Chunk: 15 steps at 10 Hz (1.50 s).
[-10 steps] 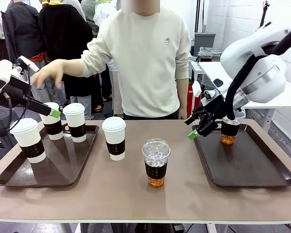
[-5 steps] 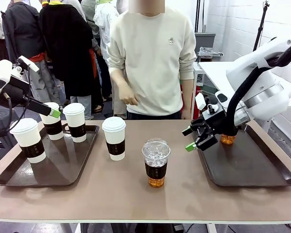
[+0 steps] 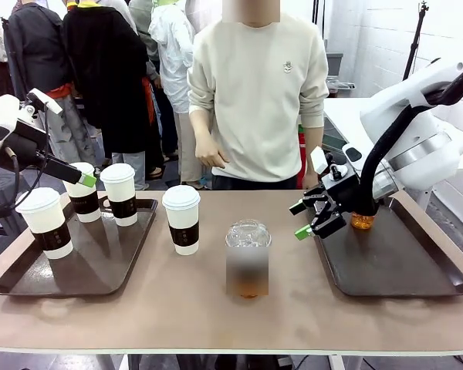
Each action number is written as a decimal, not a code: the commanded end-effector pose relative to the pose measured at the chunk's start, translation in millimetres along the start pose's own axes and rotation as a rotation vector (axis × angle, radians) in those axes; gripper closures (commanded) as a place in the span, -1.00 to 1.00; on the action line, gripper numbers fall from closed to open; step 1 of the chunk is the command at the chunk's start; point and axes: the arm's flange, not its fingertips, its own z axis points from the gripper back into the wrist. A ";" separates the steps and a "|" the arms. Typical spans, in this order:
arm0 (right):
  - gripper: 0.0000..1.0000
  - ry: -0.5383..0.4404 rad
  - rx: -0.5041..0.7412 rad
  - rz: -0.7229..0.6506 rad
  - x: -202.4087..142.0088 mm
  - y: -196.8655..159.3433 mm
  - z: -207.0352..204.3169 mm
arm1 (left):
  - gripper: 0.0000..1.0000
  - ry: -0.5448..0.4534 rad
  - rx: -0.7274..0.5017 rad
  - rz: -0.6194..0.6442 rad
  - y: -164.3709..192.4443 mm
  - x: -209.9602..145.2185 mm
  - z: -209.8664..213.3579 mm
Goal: Distribute the coffee onto the tray.
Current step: Pick up another iced Americano from the middle of the table and place it on the right Handle tray.
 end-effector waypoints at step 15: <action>-1.00 -0.359 0.000 -0.041 -69.7 48.0 -81.4 | -1.00 0.000 -0.007 0.004 1.5 -1.0 0.0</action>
